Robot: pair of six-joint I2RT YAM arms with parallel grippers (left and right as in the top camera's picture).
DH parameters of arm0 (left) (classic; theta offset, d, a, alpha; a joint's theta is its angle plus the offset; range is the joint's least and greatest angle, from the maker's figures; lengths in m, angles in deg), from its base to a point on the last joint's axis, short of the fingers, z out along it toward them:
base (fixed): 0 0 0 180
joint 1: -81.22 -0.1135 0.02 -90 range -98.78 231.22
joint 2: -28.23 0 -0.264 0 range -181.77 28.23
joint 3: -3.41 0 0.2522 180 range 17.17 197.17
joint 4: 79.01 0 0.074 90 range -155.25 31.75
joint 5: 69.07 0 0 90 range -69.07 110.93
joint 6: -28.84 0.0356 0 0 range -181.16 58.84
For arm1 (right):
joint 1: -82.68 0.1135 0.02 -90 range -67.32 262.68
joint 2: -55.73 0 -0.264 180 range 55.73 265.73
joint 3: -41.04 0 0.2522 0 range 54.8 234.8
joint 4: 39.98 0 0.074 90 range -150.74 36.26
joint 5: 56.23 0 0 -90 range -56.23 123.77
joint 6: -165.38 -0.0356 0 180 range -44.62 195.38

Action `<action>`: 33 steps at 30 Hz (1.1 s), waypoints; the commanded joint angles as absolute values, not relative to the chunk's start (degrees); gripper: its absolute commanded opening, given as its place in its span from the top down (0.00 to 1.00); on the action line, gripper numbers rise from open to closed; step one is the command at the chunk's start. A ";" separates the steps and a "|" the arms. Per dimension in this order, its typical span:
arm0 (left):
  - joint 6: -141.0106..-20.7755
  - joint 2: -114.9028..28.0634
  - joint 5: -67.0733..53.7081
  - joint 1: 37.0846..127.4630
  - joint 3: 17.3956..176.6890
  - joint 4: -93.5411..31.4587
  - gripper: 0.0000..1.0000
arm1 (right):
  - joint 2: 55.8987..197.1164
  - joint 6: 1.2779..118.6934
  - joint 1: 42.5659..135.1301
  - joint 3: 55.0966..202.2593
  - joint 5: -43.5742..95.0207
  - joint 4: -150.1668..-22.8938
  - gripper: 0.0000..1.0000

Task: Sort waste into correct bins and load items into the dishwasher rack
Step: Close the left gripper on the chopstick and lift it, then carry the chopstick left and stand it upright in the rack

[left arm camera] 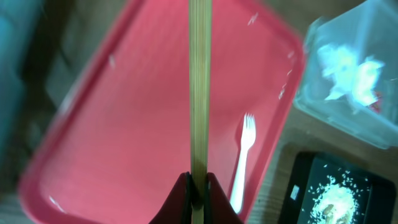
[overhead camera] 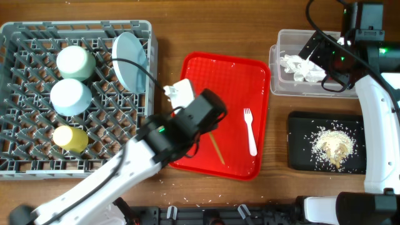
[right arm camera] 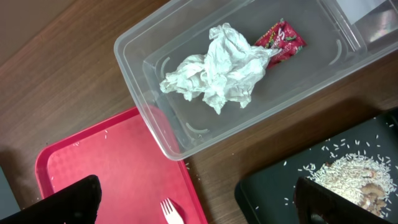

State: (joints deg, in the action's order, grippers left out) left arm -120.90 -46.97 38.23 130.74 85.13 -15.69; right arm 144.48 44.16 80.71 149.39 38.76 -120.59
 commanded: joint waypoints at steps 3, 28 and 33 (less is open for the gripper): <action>-91.29 -33.18 60.02 130.74 85.00 -13.26 0.96 | 144.77 43.75 80.68 149.56 39.31 -120.42 0.00; -52.03 -48.63 -2.25 66.42 84.98 -26.16 0.96 | 144.77 43.72 80.68 149.56 39.31 -120.42 0.00; -47.81 -56.06 -4.98 66.42 84.98 -27.80 0.96 | 144.77 43.70 80.68 149.56 39.31 -120.42 0.00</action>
State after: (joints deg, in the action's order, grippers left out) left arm -51.22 -52.81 -1.52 66.68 85.02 -27.16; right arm 144.51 44.16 80.71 149.39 38.76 -120.57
